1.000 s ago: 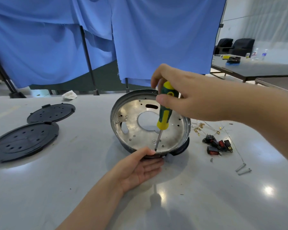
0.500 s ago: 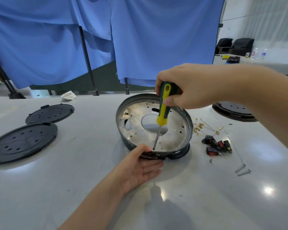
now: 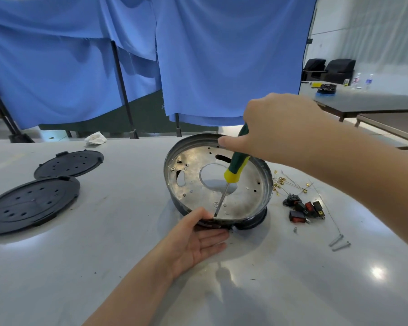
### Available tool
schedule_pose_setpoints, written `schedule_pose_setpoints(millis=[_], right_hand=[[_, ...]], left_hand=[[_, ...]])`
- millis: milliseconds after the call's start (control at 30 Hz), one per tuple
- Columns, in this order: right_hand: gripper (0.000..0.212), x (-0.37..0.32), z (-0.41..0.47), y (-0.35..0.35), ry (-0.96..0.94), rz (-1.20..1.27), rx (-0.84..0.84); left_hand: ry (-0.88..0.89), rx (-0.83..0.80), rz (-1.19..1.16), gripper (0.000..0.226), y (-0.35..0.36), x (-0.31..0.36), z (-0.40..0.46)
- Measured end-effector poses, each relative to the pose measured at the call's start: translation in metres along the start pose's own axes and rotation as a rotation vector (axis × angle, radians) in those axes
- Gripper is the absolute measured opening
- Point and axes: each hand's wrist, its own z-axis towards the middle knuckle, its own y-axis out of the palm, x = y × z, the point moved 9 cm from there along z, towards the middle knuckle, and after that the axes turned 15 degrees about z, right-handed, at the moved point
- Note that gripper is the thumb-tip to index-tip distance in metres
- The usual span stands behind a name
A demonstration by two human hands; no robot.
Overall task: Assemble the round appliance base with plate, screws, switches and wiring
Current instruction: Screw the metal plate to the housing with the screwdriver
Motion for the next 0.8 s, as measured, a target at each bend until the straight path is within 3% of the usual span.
schedule_pose_setpoints(millis=[100, 200, 267, 400, 533, 633, 800], right_hand=[[0.055, 0.013, -0.005, 0.009, 0.031, 0.01, -0.133], [0.032, 0.024, -0.014, 0.018, 0.079, 0.225, -0.375], [0.025, 0.023, -0.014, 0.019, 0.058, 0.307, -0.425], [0.037, 0.016, -0.006, 0.018, -0.017, 0.371, -0.347], [0.044, 0.004, -0.001, 0.013, -0.098, 0.352, -0.268], [0.058, -0.001, 0.003, 0.01, -0.134, 0.261, -0.145], [0.069, 0.032, 0.005, 0.018, 0.015, 0.226, -0.036]], left_hand=[[-0.004, -0.005, 0.005, 0.064, 0.001, 0.0, 0.0], [-0.009, -0.006, 0.007, 0.056, 0.001, -0.001, 0.0], [-0.009, -0.003, 0.007, 0.057, 0.0, 0.0, -0.001], [-0.01, -0.012, 0.007, 0.065, 0.002, 0.001, -0.003], [-0.011, -0.007, -0.007, 0.047, 0.001, 0.0, -0.003], [-0.008, -0.005, 0.011, 0.051, 0.0, 0.0, -0.003], [-0.005, 0.007, -0.004, 0.068, -0.002, -0.001, -0.001]])
